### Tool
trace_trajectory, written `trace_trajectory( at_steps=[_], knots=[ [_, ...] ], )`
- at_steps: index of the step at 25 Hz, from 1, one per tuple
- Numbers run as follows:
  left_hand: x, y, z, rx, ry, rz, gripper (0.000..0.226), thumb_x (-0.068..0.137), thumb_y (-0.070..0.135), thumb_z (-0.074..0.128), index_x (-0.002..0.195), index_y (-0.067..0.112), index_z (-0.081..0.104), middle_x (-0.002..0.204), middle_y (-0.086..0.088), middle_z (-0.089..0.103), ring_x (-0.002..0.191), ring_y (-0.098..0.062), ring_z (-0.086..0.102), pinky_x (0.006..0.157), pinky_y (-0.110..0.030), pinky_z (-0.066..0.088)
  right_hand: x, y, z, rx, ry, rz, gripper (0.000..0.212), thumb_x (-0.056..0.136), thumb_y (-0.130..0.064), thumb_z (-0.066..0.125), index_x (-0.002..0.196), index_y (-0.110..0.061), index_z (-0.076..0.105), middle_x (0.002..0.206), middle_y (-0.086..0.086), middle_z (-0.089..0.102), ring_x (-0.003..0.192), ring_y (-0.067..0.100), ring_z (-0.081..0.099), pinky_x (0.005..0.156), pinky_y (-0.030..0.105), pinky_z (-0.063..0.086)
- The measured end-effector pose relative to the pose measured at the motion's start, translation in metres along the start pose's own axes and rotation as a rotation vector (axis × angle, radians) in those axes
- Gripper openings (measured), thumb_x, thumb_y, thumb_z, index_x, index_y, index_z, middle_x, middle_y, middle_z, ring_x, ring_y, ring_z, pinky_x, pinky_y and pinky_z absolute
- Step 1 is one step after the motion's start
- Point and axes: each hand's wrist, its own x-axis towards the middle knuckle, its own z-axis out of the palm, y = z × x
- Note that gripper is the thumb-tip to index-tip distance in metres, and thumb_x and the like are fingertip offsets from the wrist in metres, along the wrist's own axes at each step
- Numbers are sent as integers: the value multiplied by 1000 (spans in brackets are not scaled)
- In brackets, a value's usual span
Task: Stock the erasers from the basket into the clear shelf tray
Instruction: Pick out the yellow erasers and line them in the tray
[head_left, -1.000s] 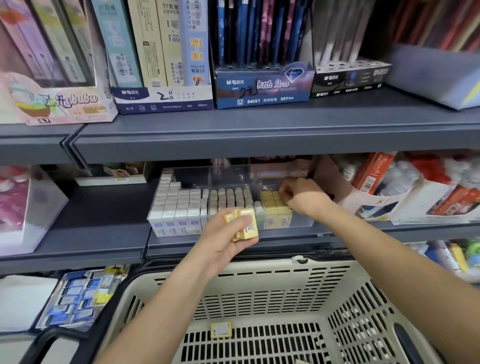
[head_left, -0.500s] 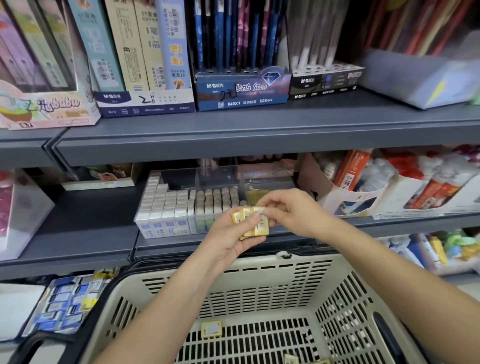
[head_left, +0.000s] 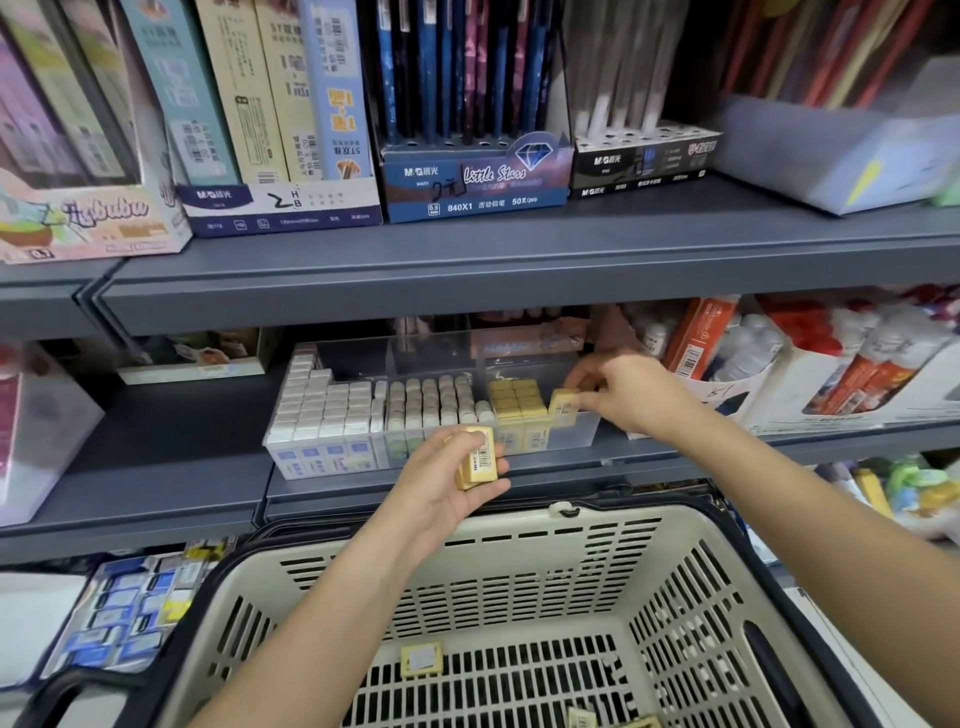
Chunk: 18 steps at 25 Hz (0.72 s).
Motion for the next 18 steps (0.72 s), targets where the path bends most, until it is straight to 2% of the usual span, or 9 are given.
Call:
trace_trajectory(
  at_steps=[3,6,10,12,14,16,18],
  knots=[
    [1,1,-2,-14,9,-8,11,91,10,56,102,8,57,85,-13,70,78,-22,70,59,-30,57,4,0,8,29,-89,1,17,92,-23,55,103,-22,68,111,-1,66,95,15,57,79,20,39],
    [2,2,0,-34,-1,-19,12,91,8,54,103,6,57,84,-14,70,78,-23,69,60,-31,57,4,-1,12,-71,-123,-60,26,95,-21,45,107,-22,68,117,-3,65,108,18,57,90,26,42],
    [2,2,5,-20,-48,-46,17,91,4,52,107,1,55,84,-15,73,80,-23,71,62,-30,58,4,-6,10,-160,-173,-129,30,93,-21,40,101,-19,69,112,-3,67,103,19,59,89,32,47],
    [2,1,8,-15,-53,-41,17,90,5,56,106,2,57,85,-14,72,82,-23,71,64,-31,59,3,-10,4,-171,-241,-129,30,92,-26,41,98,-18,69,110,-3,67,100,19,60,89,36,49],
    [0,0,10,-9,-62,-29,15,88,6,59,103,4,59,83,-12,72,81,-22,71,65,-31,59,-2,-13,-2,-208,-229,-143,29,91,-30,43,97,-21,69,107,-5,68,98,17,61,87,37,50],
    [-1,0,11,26,-85,-15,16,87,8,61,103,5,61,85,-11,72,81,-20,70,64,-30,59,-11,-15,-5,-155,-80,-181,26,92,-33,47,100,-25,70,103,-9,70,93,10,62,84,32,51],
    [-3,0,13,52,-109,-8,22,86,8,61,108,4,60,90,-12,69,84,-20,68,65,-29,58,-25,-23,-4,91,-33,-215,23,91,-35,54,105,-25,69,91,-19,67,80,-9,57,76,11,45]
  ],
)
